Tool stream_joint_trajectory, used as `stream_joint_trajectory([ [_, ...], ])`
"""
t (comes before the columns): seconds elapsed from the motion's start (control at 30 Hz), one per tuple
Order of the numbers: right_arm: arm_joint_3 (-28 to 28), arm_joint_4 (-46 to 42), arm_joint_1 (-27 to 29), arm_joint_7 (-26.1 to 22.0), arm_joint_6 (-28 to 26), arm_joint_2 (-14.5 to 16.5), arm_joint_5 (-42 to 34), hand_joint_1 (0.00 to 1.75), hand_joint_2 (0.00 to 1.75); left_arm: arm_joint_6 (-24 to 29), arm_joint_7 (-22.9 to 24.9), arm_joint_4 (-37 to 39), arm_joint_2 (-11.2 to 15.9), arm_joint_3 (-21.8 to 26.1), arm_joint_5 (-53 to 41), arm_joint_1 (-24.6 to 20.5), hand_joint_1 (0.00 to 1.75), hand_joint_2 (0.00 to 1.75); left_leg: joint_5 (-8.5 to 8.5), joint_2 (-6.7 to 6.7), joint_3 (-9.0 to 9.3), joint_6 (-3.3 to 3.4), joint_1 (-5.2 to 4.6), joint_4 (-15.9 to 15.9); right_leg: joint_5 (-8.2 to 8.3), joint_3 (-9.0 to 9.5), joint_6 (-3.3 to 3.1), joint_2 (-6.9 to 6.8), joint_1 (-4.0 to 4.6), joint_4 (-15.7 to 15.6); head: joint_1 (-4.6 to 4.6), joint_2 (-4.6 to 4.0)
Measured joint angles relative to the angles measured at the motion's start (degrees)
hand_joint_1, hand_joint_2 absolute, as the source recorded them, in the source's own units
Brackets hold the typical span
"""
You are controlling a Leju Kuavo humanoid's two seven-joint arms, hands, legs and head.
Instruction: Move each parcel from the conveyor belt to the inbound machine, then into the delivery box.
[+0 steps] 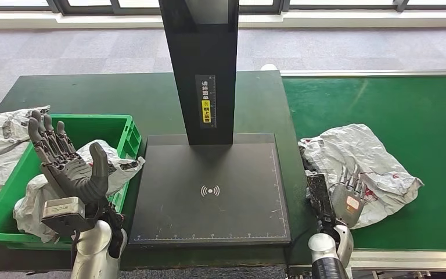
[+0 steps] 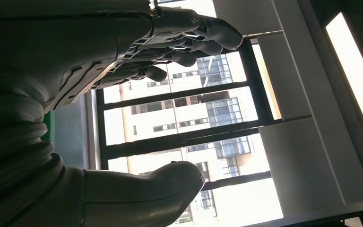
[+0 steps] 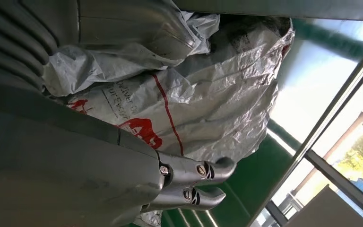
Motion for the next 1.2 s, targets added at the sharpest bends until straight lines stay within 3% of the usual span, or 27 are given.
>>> stream_joint_trajectory([
  [0.07, -0.01, 0.84, -0.16, 0.13, 0.07, -0.15, 0.23, 0.00, 0.00, 0.00, 0.01, 0.00, 0.00, 0.00, -0.01, 0.00, 0.00, 1.75, 0.00, 0.01, 0.00, 0.00, 0.00, 0.00, 0.00, -0.01, 0.00, 0.01, 0.00, 0.00, 0.01, 0.00],
  [0.2, -0.10, 2.26, -0.67, -0.70, 2.89, -0.40, -0.51, 0.00, 1.75, -0.02, -0.07, 0.01, 0.00, 0.00, -0.02, 0.00, 0.00, 1.75, 0.00, 0.01, 0.00, 0.00, 0.00, 0.00, 0.00, -0.01, 0.00, 0.02, 0.00, 0.00, 0.00, 0.00],
  [0.4, -0.48, 5.36, -1.49, -8.90, 17.80, -0.78, -8.90, 0.00, 1.75, -0.72, -0.67, 0.34, 0.00, 0.00, -0.01, -0.04, 0.00, 1.75, 0.00, 0.01, 0.00, 0.00, 0.00, 0.00, 0.00, -0.01, 0.00, 0.01, 0.00, 0.00, 0.00, 0.00],
  [0.53, -1.00, 7.87, -2.04, -9.55, 20.27, -1.27, -10.18, 0.00, 1.75, -1.11, -0.75, 0.67, 0.00, 0.00, 0.02, -0.08, 0.00, 1.75, 0.00, 0.01, -0.01, 0.00, 0.00, 0.00, 0.00, -0.01, 0.00, 0.01, -0.01, 0.00, 0.00, 0.00],
  [0.6, -1.14, 8.74, -2.24, -9.29, 20.60, -1.45, -10.16, 0.18, 1.75, -1.13, -0.75, 0.77, 0.00, 0.00, 0.02, -0.09, 0.00, 1.75, 0.00, 0.02, 0.00, 0.00, 0.00, 0.00, 0.00, -0.02, 0.00, 0.03, -0.01, 0.00, -0.01, 0.00],
  [0.73, -1.20, 11.06, -3.22, -6.77, 21.23, -1.93, -8.73, 1.66, 1.75, -1.12, -0.75, 0.92, 0.00, 0.00, 0.02, -0.12, 0.00, 1.75, 0.00, 0.03, 0.01, 0.00, 0.00, 0.00, 0.00, -0.02, 0.00, 0.05, 0.00, -0.01, 0.00, 0.00],
  [0.77, -1.20, 11.63, -3.61, -6.34, 21.46, -2.04, -8.44, 1.75, 1.75, -1.12, -0.75, 0.97, 0.00, 0.00, 0.02, -0.12, 0.00, 1.75, -0.01, 0.05, 0.03, 0.00, 0.00, 0.00, 0.00, -0.01, 0.00, 0.08, 0.00, -0.01, -0.01, 0.00],
  [0.97, -1.22, 14.66, -6.13, -4.53, 22.39, -2.72, -7.48, 1.75, 1.75, -1.13, -0.75, 1.21, 0.00, 0.00, 0.02, -0.16, 0.00, 1.75, -0.05, 0.15, 0.27, -0.03, 0.00, 0.00, -0.01, 0.19, 0.01, 0.15, 0.02, -0.05, -0.02, 0.00],
  [1.2, -1.39, 16.38, -8.52, 1.20, 17.85, -3.32, -3.92, 1.75, 1.75, -1.06, -0.51, 1.27, 0.00, 0.00, 0.02, -0.17, 0.00, 1.75, -0.04, 0.11, 0.53, -0.02, 0.00, 0.00, 0.01, 0.49, 0.02, 0.11, 0.05, -0.07, -0.02, 0.00],
])
